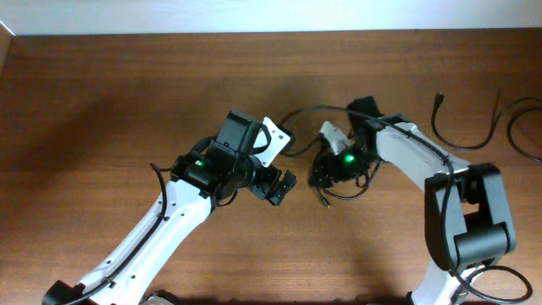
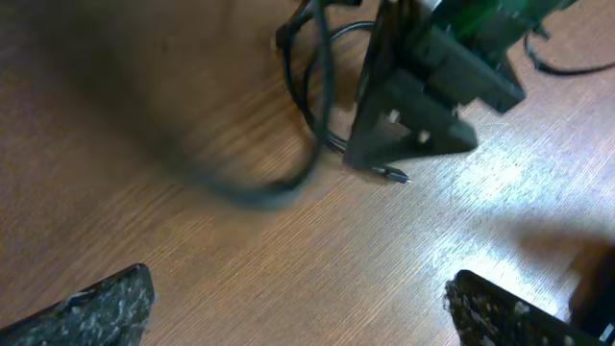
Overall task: Untangle cables
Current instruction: 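Return the right gripper to the remaining cable near the left gripper, then grasp the remaining black cable with the right gripper and lift it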
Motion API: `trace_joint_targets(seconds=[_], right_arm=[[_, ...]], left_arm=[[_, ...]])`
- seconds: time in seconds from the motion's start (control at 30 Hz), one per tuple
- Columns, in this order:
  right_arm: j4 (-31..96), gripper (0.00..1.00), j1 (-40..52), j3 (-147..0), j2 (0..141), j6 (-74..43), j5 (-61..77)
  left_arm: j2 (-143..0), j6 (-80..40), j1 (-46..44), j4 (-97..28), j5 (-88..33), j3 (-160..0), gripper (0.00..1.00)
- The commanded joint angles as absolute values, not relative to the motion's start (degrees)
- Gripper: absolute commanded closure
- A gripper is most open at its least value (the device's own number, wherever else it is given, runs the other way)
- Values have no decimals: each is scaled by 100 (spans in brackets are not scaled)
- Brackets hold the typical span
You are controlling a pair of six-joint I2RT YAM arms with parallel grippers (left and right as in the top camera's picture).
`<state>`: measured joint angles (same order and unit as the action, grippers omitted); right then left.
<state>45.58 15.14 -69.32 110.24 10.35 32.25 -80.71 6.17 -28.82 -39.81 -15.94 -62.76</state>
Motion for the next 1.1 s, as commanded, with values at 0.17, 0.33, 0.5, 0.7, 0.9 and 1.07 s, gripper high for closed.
trace_joint_targets(seconds=[0.17, 0.33, 0.5, 0.7, 0.9, 1.07], right_arm=[[4147, 28, 2228, -7013, 11098, -357, 1363], [3975, 38, 2228, -6799, 11100, -397, 1173], [3979, 38, 2206, -6484, 11102, -395, 585], [4018, 38, 1813, -6300, 11102, -392, -71], [4014, 39, 871, -6300, 11102, -392, -71], [3955, 83, 860, -6300, 11102, -392, -73]], left_arm=[[-8077, 563, -2886, -3975, -1557, -6278, 1], [-8079, 563, -2886, -3975, -1557, -6278, 1], [-8077, 563, -2886, -3975, -1557, -6278, 1], [-8077, 563, -2886, -3975, -1559, -6278, 1], [-8077, 563, -2886, -3975, -1557, -6278, 1], [-8077, 563, -2886, -3975, -1559, -6278, 1]])
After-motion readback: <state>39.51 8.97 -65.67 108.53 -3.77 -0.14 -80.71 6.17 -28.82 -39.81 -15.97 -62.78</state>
